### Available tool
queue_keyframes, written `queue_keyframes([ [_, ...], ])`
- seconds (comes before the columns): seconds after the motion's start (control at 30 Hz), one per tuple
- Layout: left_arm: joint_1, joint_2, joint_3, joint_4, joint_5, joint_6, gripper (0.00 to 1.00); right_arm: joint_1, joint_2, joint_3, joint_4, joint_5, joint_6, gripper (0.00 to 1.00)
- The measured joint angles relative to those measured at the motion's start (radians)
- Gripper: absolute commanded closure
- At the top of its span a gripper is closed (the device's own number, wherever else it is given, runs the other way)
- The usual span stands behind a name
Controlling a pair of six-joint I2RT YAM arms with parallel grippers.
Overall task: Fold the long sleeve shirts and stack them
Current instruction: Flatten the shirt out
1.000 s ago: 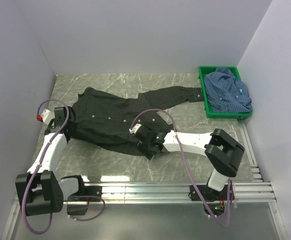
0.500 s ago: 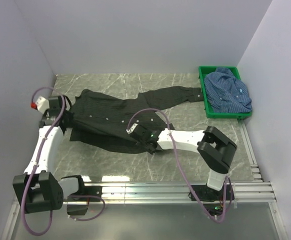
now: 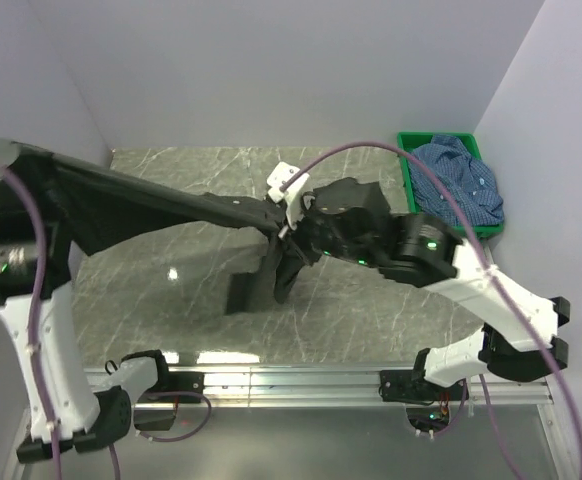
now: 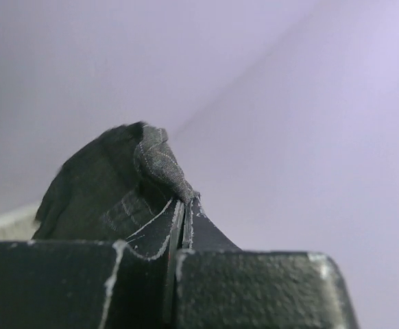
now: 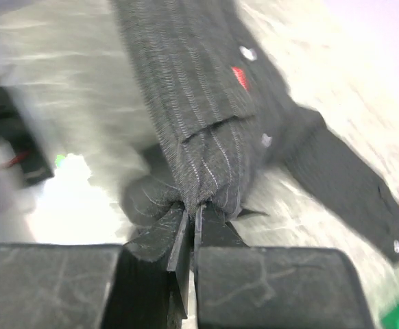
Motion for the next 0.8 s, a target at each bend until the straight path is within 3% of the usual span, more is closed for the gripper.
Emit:
queue_keyframes([
  [0.27, 0.000, -0.026, 0.370, 0.018, -0.141, 0.210, 1.00, 0.164, 0.059, 0.399, -0.191, -0.275, -0.053, 1.00],
  [0.37, -0.010, -0.026, 0.440, 0.079, -0.189, 0.311, 1.00, 0.183, 0.069, 0.451, -0.177, -0.326, -0.064, 1.00],
  [0.57, -0.048, -0.005, 0.359, 0.198, -0.178, 0.425, 1.00, 0.151, 0.034, 0.363, -0.079, -0.245, -0.057, 1.00],
  [0.8, -0.067, 0.242, 0.154, 0.275, -0.012, 0.402, 0.99, -0.192, 0.056, 0.201, 0.048, -0.234, 0.039, 0.99],
])
